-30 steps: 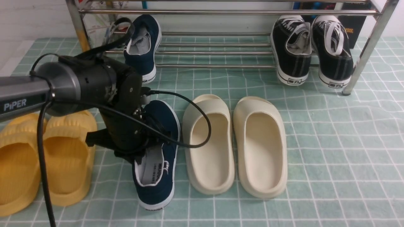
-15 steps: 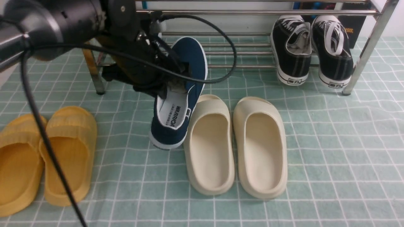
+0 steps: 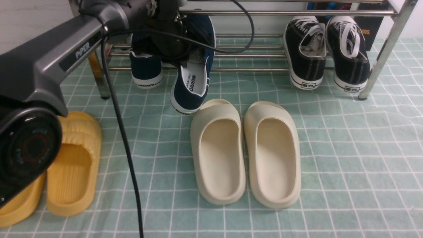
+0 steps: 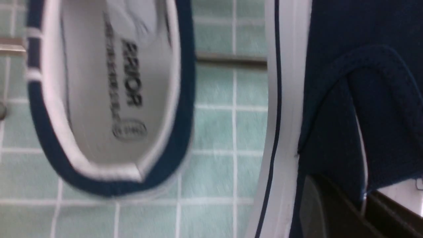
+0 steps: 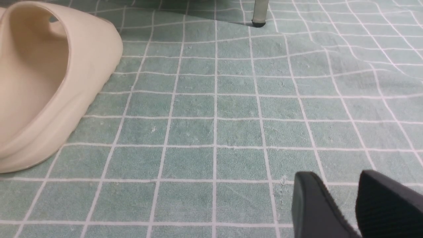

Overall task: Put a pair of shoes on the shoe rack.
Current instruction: Use the left arm to put a shoe into the shoe rack

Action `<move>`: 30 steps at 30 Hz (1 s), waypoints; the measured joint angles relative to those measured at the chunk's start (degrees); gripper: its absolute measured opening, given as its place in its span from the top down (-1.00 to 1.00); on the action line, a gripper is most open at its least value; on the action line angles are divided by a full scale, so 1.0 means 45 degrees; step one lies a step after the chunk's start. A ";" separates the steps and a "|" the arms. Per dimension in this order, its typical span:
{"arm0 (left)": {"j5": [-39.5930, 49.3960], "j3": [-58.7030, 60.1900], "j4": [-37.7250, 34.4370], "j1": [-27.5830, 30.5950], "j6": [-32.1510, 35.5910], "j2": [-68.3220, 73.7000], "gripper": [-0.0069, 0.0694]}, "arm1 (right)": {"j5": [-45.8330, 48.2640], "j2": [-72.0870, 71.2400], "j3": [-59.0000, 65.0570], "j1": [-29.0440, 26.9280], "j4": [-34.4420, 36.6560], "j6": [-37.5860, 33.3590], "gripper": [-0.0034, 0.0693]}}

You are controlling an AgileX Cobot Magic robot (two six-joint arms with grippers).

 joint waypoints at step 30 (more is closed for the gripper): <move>-0.2727 -0.0578 -0.1787 0.1477 0.0726 0.1321 0.68 | 0.0000 0.0000 0.0000 0.0000 0.0000 0.0011 0.25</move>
